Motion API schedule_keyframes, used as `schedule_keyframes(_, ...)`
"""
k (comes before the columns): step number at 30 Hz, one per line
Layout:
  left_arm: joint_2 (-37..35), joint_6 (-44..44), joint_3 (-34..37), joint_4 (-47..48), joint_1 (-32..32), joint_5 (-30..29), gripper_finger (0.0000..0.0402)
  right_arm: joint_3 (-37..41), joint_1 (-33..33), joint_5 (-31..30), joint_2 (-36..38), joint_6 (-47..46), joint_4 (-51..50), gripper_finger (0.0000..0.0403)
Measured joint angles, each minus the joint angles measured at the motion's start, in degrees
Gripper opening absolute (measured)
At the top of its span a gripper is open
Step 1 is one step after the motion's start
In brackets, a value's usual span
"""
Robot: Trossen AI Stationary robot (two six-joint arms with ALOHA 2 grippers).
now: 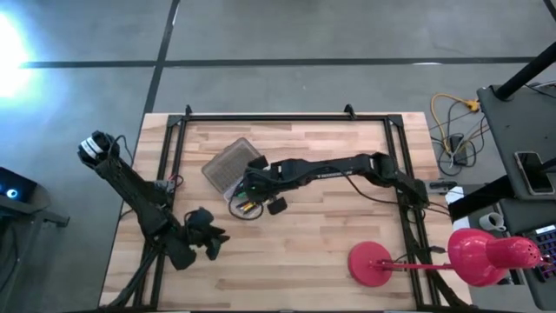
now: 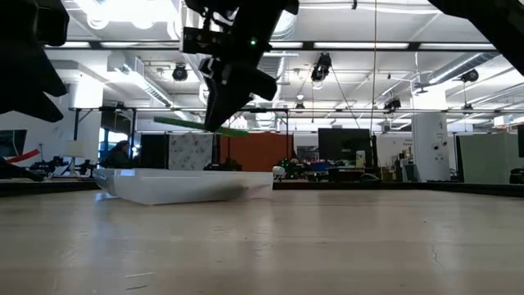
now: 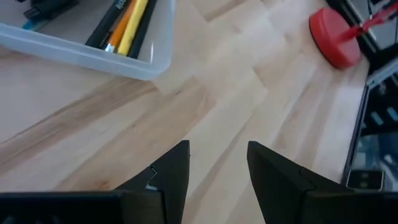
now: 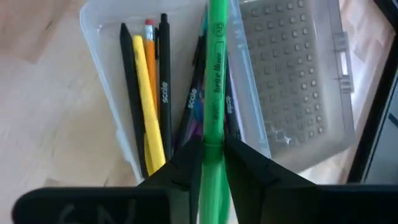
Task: Pick & place school supplies into a supply box
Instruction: Put the green pen into the transparent supply box, then return to Home Position
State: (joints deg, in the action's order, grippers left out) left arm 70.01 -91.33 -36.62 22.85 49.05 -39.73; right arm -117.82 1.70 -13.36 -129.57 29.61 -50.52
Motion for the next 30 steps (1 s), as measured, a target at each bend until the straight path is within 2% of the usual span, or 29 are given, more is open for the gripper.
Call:
schedule_keyframes(5,-0.3,-2.69,-0.17,-0.08,-1.07,-1.26,0.0145,-0.02,-0.22,-0.61,0.29,-0.24,0.6,0.0078)
schedule_keyframes(11,-0.37,-2.26,-2.93,-0.13,-2.98,-4.93,0.0145,-1.98,-0.07,-5.01,0.39,-1.3,-0.67,0.0075)
schedule_keyframes(16,-0.93,5.42,-7.32,0.12,-5.18,-5.81,0.0145,-9.04,0.4,-4.5,0.5,-12.18,-11.29,0.0068)
schedule_keyframes(18,-1.67,10.8,-9.71,0.02,-6.05,-5.82,0.0145,-12.93,1.04,-1.2,1.02,-16.12,-18.23,0.0068)
schedule_keyframes(21,-3.03,19.72,-12.99,-0.11,-7.79,-5.79,0.0145,-17.28,1.96,7.03,3.2,-19.86,-26.68,0.0072)
schedule_keyframes(26,-6.55,33.1,-15.87,-0.38,-13.77,-5.71,0.0145,-13.34,2.05,26.85,12.67,-20.17,-26.84,0.0079)
schedule_keyframes(28,-7.86,38.39,-15.75,-2.31,-17.21,-3.78,0.0145,-9.39,2.03,30.0,17.44,-20.9,-26.48,0.0081)
schedule_keyframes(30,-8.94,44.05,-14.29,-8.61,-21.49,2.27,0.0145,-3.4,2.5,29.87,22.88,-23.93,-24.66,0.0082)
